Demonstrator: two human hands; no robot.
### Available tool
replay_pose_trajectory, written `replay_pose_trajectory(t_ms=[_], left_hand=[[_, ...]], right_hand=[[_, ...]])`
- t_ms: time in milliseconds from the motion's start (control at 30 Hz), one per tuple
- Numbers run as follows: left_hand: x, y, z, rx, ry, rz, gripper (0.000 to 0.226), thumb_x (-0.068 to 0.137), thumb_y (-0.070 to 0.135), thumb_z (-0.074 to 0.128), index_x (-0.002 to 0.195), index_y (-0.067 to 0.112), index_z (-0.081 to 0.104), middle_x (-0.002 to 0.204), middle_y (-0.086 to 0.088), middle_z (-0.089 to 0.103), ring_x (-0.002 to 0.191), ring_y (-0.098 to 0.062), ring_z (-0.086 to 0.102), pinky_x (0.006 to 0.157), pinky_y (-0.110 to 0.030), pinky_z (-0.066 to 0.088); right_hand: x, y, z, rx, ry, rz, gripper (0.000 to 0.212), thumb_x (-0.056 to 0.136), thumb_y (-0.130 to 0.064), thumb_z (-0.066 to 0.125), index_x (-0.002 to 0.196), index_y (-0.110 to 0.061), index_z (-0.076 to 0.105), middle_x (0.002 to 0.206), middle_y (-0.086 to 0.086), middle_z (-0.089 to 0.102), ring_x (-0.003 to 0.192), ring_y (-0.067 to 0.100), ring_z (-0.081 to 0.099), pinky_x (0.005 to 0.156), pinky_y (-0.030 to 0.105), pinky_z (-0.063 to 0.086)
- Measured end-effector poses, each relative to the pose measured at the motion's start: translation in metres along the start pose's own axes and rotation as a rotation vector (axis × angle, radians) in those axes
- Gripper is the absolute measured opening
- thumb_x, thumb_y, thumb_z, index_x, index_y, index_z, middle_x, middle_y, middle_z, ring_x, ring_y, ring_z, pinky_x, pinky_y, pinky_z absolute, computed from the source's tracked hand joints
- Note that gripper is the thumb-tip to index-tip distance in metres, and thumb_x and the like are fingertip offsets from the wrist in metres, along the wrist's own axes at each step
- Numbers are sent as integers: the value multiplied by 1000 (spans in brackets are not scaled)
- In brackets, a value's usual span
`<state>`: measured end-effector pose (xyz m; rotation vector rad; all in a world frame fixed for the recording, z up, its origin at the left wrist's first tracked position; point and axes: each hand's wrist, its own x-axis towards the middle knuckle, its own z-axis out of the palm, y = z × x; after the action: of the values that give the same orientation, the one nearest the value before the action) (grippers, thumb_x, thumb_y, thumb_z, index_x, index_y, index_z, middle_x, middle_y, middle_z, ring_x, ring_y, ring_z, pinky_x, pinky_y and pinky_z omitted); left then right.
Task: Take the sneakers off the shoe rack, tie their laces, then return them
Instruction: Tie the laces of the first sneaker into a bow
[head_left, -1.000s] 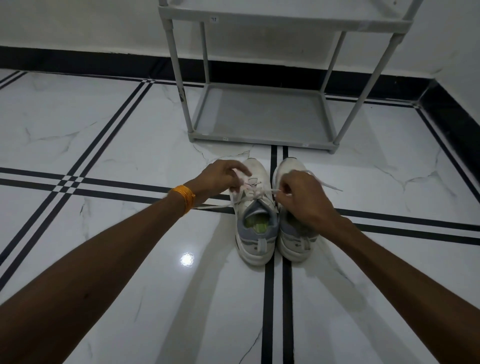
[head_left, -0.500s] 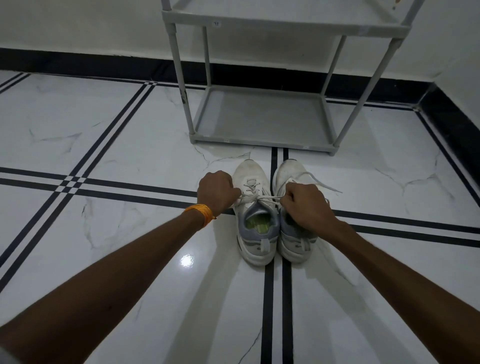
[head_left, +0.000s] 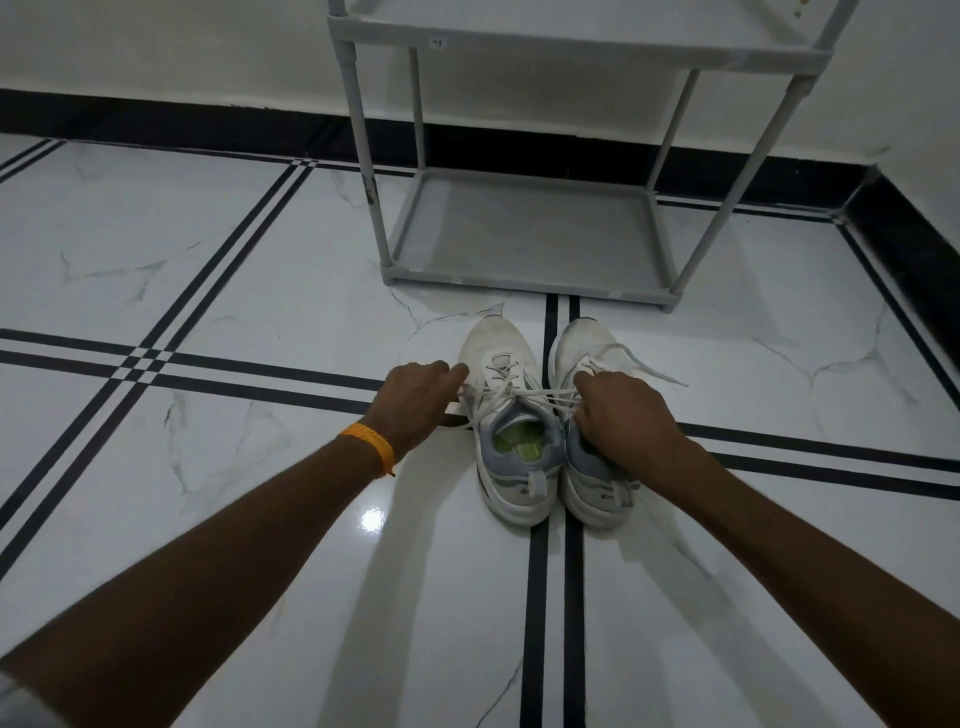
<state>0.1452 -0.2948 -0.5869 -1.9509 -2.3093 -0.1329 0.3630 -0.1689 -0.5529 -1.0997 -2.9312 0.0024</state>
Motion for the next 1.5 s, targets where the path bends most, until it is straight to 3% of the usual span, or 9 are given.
replay_pose_trajectory(t_ms=[167, 333, 600, 767, 867, 967, 1033, 1133, 1500], left_hand=[[-2, -3, 4, 35, -98, 31, 18, 79, 1, 71, 96, 1, 65, 69, -18, 67, 51, -34, 61, 49, -33, 47], [-5, -12, 6, 60, -112, 83, 24, 81, 3, 71, 104, 3, 64, 78, -17, 70, 57, -33, 64, 57, -34, 55], [-3, -13, 13, 21, -105, 12, 19, 89, 6, 61, 108, 5, 63, 92, -17, 72, 73, -33, 67, 68, -37, 57], [13, -15, -3, -356, -163, -136, 19, 90, 14, 60, 108, 12, 67, 101, -10, 71, 85, -26, 62, 73, -31, 48], [22, -9, -15, -614, -8, -329, 33, 84, 7, 59, 115, 16, 61, 109, -6, 65, 86, -18, 55, 75, -28, 44], [28, 26, -27, -645, 41, -139, 38, 90, 12, 57, 127, 19, 55, 124, -5, 62, 97, -17, 57, 84, -28, 46], [30, 45, -26, -624, -74, 11, 43, 91, 13, 59, 133, 16, 53, 132, -7, 59, 112, -21, 58, 95, -33, 48], [31, 47, -17, -438, -177, 38, 37, 90, 20, 63, 126, 11, 60, 124, -11, 59, 106, -29, 61, 93, -41, 52], [6, 38, 6, -202, -28, 98, 39, 92, 30, 62, 125, 11, 55, 114, -13, 59, 93, -26, 62, 81, -37, 57]], right_hand=[[-6, 0, 0, -136, -27, -101, 29, 63, -5, 79, 88, -5, 66, 69, 16, 67, 60, 33, 66, 47, 32, 44], [-3, 3, -8, -278, -136, -138, 34, 89, -17, 54, 122, -14, 56, 112, 10, 67, 102, 28, 65, 71, 32, 44], [-3, 0, -14, -234, -196, -109, 31, 88, -16, 58, 119, -11, 58, 113, 13, 65, 102, 29, 65, 77, 34, 49], [15, 4, -41, 92, -376, 15, 24, 87, -33, 67, 78, -11, 62, 74, 4, 58, 67, 17, 54, 52, 23, 34], [18, 1, -62, 240, -130, 82, 31, 89, -37, 64, 81, -7, 63, 80, 7, 64, 71, 21, 57, 58, 27, 37], [13, -23, -57, 233, 31, 8, 32, 88, -38, 63, 102, -9, 64, 92, 8, 68, 77, 22, 61, 68, 31, 48], [8, -42, -43, 164, -90, -73, 33, 89, -36, 63, 110, -10, 61, 97, 8, 68, 80, 23, 64, 69, 34, 52], [-1, -54, -32, -37, -223, -156, 31, 92, -14, 58, 122, -6, 55, 115, 14, 63, 100, 30, 65, 81, 37, 51], [-5, -43, -29, 40, -295, -167, 21, 92, -1, 51, 111, -1, 59, 110, 23, 63, 99, 36, 64, 75, 35, 45]])
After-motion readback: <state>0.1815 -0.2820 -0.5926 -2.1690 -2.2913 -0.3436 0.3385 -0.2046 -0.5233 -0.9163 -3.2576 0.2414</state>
